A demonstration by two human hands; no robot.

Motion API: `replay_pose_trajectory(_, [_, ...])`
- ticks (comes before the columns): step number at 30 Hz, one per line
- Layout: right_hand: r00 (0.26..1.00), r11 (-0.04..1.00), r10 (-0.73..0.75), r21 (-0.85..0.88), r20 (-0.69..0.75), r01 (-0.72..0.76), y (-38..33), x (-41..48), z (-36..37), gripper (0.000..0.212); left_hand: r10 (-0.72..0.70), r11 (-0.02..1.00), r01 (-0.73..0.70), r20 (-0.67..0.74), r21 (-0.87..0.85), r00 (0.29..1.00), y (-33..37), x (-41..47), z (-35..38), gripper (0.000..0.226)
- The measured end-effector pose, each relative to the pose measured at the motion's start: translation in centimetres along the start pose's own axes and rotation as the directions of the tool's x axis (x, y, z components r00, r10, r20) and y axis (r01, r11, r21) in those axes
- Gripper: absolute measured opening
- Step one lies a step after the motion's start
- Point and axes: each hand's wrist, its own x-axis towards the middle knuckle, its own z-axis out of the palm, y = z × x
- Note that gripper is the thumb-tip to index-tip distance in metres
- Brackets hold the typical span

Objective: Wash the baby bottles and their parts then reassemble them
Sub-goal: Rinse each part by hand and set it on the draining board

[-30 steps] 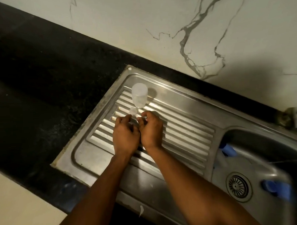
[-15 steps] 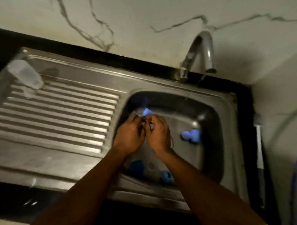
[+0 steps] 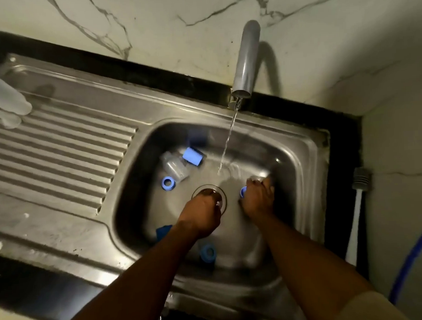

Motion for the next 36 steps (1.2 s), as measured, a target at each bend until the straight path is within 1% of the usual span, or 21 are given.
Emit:
replay_pose_trajectory(3, [0.998, 0.993, -0.067, -0.094, -0.012, 0.066, 0.2, 0.8, 0.2, 0.027, -0.033, 0.999, 0.033, -0.001, -0.028, 0.999, -1.0, 0.6, 0.5, 0.029])
replay_pose_trajectory(5, [0.995, 0.994, -0.095, -0.057, -0.024, 0.094, -0.1, 1.1, 0.1, 0.027, -0.036, 0.998, 0.034, -0.026, -0.052, 0.999, -1.6, 1.0, 1.0, 0.031])
replay_pose_trajectory(7, [0.989, 0.987, -0.12, 0.095, -0.082, 0.127, -0.9, 2.0, -0.2, 0.03, -0.069, 0.987, 0.062, -0.047, -0.148, 0.996, -1.7, 1.7, 1.3, 0.028])
replay_pose_trajectory(9, [0.988, 0.942, -0.123, 0.302, -0.088, 0.144, -2.2, 2.7, -1.5, 0.029, -0.182, 0.924, 0.142, -0.082, -0.354, 0.98, -1.6, 2.6, 1.5, 0.024])
replay_pose_trajectory(10, [0.988, 0.907, -0.121, 0.393, -0.099, 0.151, -2.8, 3.0, -2.3, 0.028, -0.278, 0.846, 0.207, -0.076, -0.492, 0.958, -1.5, 3.3, 1.3, 0.023])
replay_pose_trajectory(11, [0.985, 0.869, -0.12, 0.467, -0.126, 0.165, -3.3, 3.1, -3.1, 0.031, -0.376, 0.718, 0.269, -0.032, -0.642, 0.926, -1.3, 3.9, 1.0, 0.023])
replay_pose_trajectory(12, [0.981, 0.836, -0.112, 0.519, -0.158, 0.179, -3.8, 3.2, -4.1, 0.036, -0.439, 0.559, 0.301, 0.033, -0.773, 0.898, -1.0, 4.7, 0.6, 0.022])
replay_pose_trajectory(13, [0.977, 0.797, -0.104, 0.572, -0.187, 0.195, -4.3, 3.0, -5.0, 0.041, -0.457, 0.405, 0.303, 0.096, -0.863, 0.884, -0.7, 5.3, 0.1, 0.02])
replay_pose_trajectory(14, [0.976, 0.751, -0.082, 0.631, -0.202, 0.194, -4.7, 2.6, -5.9, 0.042, -0.442, 0.316, 0.279, 0.119, -0.907, 0.889, -0.4, 6.0, -0.6, 0.02])
replay_pose_trajectory(16, [0.97, 0.666, -0.022, 0.719, -0.243, 0.196, -5.5, 2.0, -7.1, 0.033, -0.375, 0.244, 0.203, 0.101, -0.948, 0.921, -0.1, 7.3, -2.0, 0.021])
replay_pose_trajectory(18, [0.973, 0.6, 0.039, 0.783, -0.229, 0.161, -5.8, 1.4, -7.6, 0.026, -0.323, 0.181, 0.175, 0.11, -0.968, 0.94, -0.2, 8.3, -3.0, 0.022])
replay_pose_trajectory(20, [0.979, 0.513, 0.031, 0.844, -0.201, 0.157, -5.5, 1.0, -7.7, 0.029, -0.281, 0.172, 0.195, 0.142, -0.966, 0.949, -0.3, 9.2, -3.7, 0.023])
replay_pose_trajectory(22, [0.991, 0.363, -0.003, 0.924, -0.131, 0.123, -4.9, 0.8, -7.2, 0.039, -0.224, 0.202, 0.219, 0.173, -0.954, 0.959, -0.4, 9.4, -4.4, 0.024])
replay_pose_trajectory(23, [0.996, 0.29, -0.018, 0.952, -0.092, 0.093, -4.7, 0.7, -7.1, 0.039, -0.201, 0.201, 0.22, 0.18, -0.955, 0.963, -0.4, 9.4, -4.7, 0.025])
replay_pose_trajectory(26, [0.999, 0.111, -0.049, 0.994, -0.009, 0.014, -4.8, 0.4, -7.1, 0.028, -0.162, 0.17, 0.225, 0.198, -0.959, 0.967, -0.7, 8.8, -5.6, 0.026])
replay_pose_trajectory(27, [0.998, 0.034, -0.055, 0.999, 0.031, -0.029, -5.0, 0.2, -7.3, 0.024, -0.144, 0.171, 0.221, 0.197, -0.96, 0.97, -0.9, 8.5, -5.8, 0.025])
replay_pose_trajectory(28, [0.994, -0.067, -0.072, 0.994, 0.079, -0.083, -5.2, 0.1, -7.3, 0.022, -0.121, 0.184, 0.208, 0.188, -0.961, 0.975, -1.2, 8.3, -6.1, 0.025])
replay_pose_trajectory(30, [0.978, -0.253, -0.129, 0.948, 0.163, -0.192, -5.5, -0.1, -7.2, 0.026, -0.099, 0.247, 0.168, 0.148, -0.954, 0.984, -1.5, 8.0, -6.5, 0.024])
replay_pose_trajectory(32, [0.964, -0.363, -0.157, 0.895, 0.215, -0.258, -5.7, -0.2, -7.5, 0.031, -0.083, 0.359, 0.065, 0.037, -0.931, 0.996, -1.5, 7.5, -6.7, 0.023])
replay_pose_trajectory(34, [0.96, -0.445, -0.167, 0.851, 0.227, -0.278, -5.8, 0.0, -7.6, 0.027, -0.027, 0.459, -0.052, -0.073, -0.887, 0.997, -1.6, 7.3, -6.7, 0.026])
replay_pose_trajectory(36, [0.954, -0.49, -0.185, 0.82, 0.234, -0.296, -6.1, 0.3, -7.6, 0.024, 0.006, 0.531, -0.099, -0.113, -0.842, 0.994, -1.6, 7.1, -6.6, 0.034])
